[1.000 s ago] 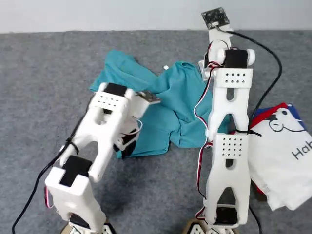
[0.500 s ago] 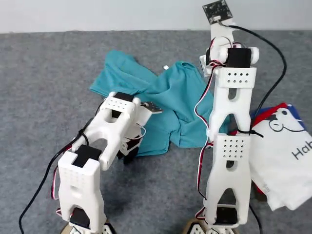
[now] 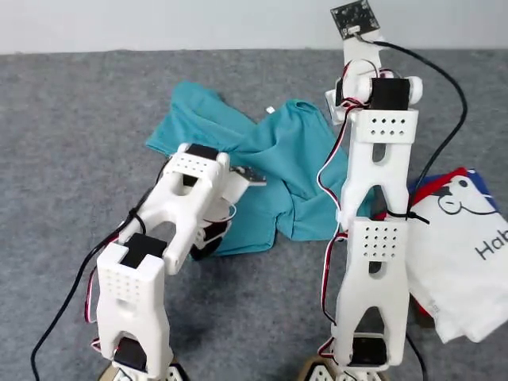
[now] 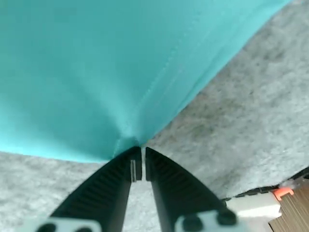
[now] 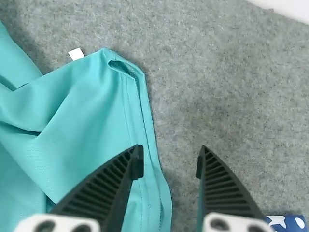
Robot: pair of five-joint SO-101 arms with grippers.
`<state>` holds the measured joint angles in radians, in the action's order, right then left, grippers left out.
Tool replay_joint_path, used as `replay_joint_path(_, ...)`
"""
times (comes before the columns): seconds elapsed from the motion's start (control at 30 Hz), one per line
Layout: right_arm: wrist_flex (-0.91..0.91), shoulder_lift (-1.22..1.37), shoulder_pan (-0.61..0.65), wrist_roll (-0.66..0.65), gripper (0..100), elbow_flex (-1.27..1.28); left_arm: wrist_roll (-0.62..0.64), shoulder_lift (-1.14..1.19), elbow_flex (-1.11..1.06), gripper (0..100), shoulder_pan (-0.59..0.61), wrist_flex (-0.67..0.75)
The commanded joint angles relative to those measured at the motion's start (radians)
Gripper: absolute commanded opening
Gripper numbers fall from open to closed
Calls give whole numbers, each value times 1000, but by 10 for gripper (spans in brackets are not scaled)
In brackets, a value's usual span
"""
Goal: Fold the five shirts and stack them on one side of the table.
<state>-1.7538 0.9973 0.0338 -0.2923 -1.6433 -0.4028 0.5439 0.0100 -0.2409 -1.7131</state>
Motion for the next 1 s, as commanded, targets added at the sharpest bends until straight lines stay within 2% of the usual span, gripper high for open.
replay_joint_path(0.0, -45, -59, -8, -14, 178, -35, -8, -6, 59, 22, 5, -38)
replay_joint_path(0.23, -45, -59, 1, -12, 177, -35, -8, -6, 64, 20, 14, -38)
replay_joint_path(0.43, -47, -70, 85, -12, 179, 81, -8, -29, 116, 21, 55, -38)
replay_joint_path(0.53, -45, -70, 136, -12, 180, 153, 5, -97, 220, 22, 176, -38)
replay_joint_path(0.63, -45, -71, 176, -12, 180, 186, 72, -172, 305, 22, 328, -38)
replay_joint_path(0.8, -45, -71, 257, -12, 180, 239, 152, -258, 315, 22, 578, -38)
replay_joint_path(0.97, -47, -73, 398, -14, 178, 364, 230, -319, 320, 22, 824, -35)
